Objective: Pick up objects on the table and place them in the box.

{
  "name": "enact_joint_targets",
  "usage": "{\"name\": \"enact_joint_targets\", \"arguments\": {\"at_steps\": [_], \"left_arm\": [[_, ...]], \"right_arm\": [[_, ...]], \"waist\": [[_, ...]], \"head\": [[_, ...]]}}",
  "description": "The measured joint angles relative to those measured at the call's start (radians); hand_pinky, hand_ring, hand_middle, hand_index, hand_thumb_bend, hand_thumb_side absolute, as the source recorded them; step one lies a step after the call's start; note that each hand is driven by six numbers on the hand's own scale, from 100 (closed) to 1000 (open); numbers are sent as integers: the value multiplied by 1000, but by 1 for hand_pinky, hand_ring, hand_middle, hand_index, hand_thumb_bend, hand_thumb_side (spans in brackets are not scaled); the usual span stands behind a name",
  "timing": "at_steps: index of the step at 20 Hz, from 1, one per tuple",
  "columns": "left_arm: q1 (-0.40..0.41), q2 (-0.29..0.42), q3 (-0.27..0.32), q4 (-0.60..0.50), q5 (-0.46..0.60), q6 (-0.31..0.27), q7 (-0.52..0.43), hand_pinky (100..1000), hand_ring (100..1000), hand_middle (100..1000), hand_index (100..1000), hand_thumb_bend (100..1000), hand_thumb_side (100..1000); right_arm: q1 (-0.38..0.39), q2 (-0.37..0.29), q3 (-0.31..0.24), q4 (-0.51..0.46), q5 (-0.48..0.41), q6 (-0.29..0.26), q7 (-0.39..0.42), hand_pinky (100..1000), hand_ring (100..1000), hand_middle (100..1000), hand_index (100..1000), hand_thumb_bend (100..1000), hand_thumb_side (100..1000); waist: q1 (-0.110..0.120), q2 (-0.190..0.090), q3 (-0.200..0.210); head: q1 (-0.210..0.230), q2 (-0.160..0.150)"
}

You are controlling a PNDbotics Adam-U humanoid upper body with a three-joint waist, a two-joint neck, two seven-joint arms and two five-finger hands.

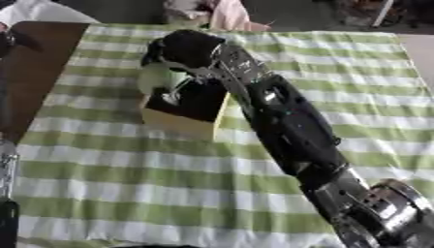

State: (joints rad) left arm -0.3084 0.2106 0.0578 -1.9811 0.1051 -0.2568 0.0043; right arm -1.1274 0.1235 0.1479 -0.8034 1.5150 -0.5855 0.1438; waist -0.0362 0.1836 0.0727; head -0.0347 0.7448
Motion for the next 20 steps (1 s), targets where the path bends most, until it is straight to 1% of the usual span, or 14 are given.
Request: {"name": "enact_joint_targets", "arguments": {"at_steps": [2,5,6,7,9,10,14,17,20], "left_arm": [[0,-1,0,0,0,0,0,473,832,757,724,100,728],[0,-1,0,0,0,1,-1,472,832,757,723,100,729],[0,-1,0,0,0,2,-2,471,833,757,723,100,730],[0,-1,0,0,0,3,-3,471,833,757,723,100,730],[0,-1,0,0,0,4,-5,470,833,758,723,100,730],[0,-1,0,0,0,6,-6,471,833,758,723,100,730],[0,-1,0,0,0,8,-11,470,834,758,723,100,730],[0,-1,0,0,0,10,-15,469,834,758,722,100,730],[0,-1,0,0,0,11,-18,469,834,758,722,100,730]], "right_arm": [[5,6,0,8,14,1,-7,709,677,691,850,100,497],[10,14,0,14,40,7,-20,803,739,733,868,112,555],[10,15,0,14,51,9,-26,854,786,762,885,144,587],[10,15,0,14,65,13,-31,878,807,777,893,158,601],[10,15,0,14,97,20,-42,944,880,819,916,214,665],[10,15,0,14,115,24,-46,958,894,826,921,224,691],[10,15,-2,13,176,36,-62,983,910,834,923,242,771],[10,15,-6,10,203,44,-70,978,902,828,919,219,762],[9,15,-12,2,208,50,-76,976,900,826,918,211,755]], "waist": [[2,2,0],[4,6,1],[4,8,1],[4,8,1],[4,8,1],[4,8,1],[4,8,-1],[5,8,-3],[5,9,-4]], "head": [[0,0],[-3,-1],[-3,-1],[-3,-1],[-4,-1],[-4,-1],[-4,-1],[-4,-1],[-4,-1]]}}
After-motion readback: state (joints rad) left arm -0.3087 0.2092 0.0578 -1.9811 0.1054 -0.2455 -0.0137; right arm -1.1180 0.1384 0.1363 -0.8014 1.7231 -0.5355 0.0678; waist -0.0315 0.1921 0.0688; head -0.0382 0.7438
